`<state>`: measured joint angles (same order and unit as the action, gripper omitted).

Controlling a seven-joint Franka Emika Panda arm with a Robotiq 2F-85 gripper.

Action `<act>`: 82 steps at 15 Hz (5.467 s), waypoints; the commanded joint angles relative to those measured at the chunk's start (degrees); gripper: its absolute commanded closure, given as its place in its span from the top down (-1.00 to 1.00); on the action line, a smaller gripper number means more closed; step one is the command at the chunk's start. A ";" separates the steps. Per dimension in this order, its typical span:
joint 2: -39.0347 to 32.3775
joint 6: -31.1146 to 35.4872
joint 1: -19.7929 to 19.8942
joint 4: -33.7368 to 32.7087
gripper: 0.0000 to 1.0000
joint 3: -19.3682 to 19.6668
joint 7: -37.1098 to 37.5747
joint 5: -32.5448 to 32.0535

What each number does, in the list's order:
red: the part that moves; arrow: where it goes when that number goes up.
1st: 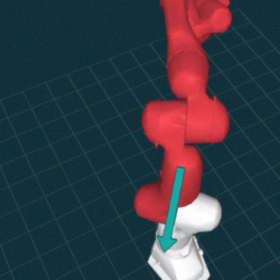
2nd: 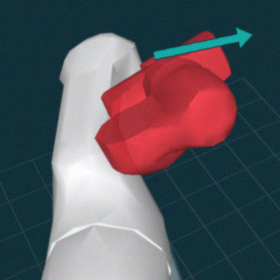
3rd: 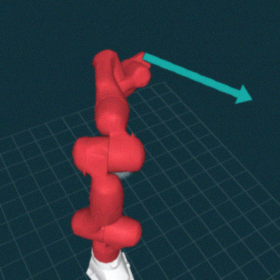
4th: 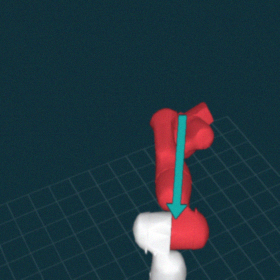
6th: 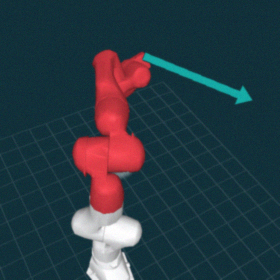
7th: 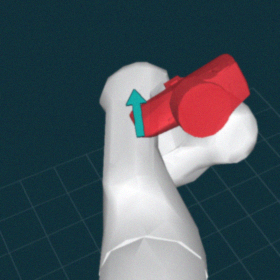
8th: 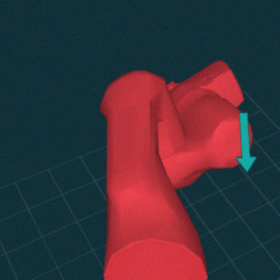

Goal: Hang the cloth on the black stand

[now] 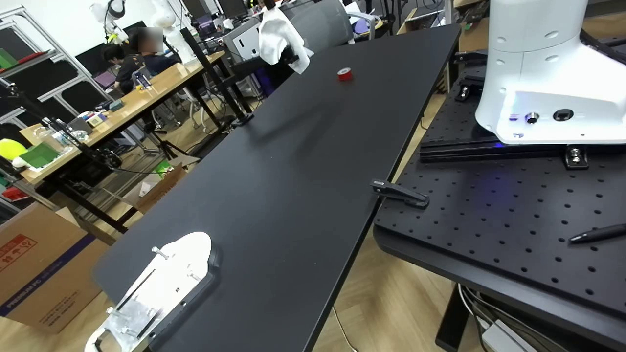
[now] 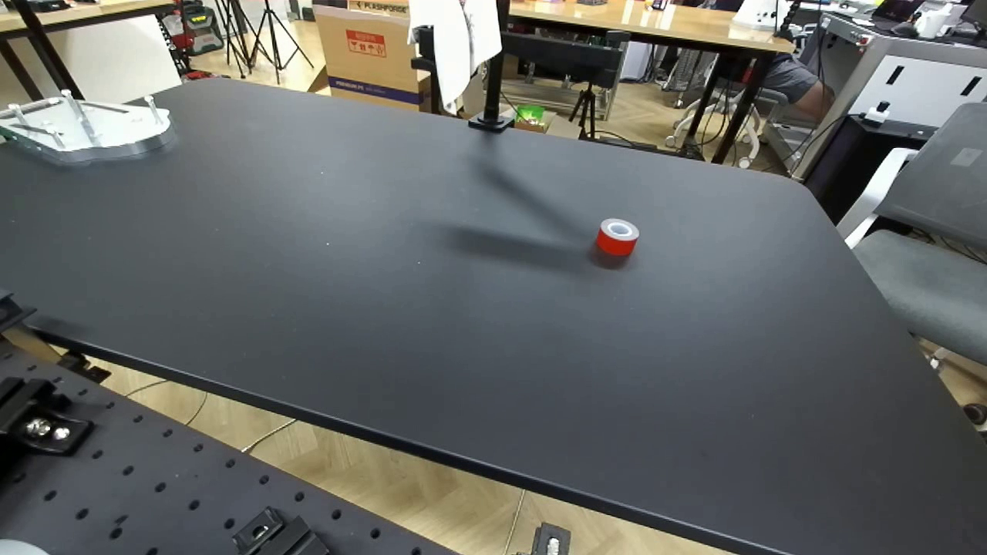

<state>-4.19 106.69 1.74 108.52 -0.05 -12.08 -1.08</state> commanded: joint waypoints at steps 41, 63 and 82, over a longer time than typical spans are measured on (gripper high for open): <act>-6.82 -7.16 -2.22 -8.48 1.00 -2.98 -9.08 -3.75; -12.13 27.28 9.92 10.07 1.00 6.58 -5.37 5.65; -13.39 23.31 10.05 10.00 1.00 2.76 -30.15 5.15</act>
<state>-17.59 130.16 11.60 118.63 2.90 -42.32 4.18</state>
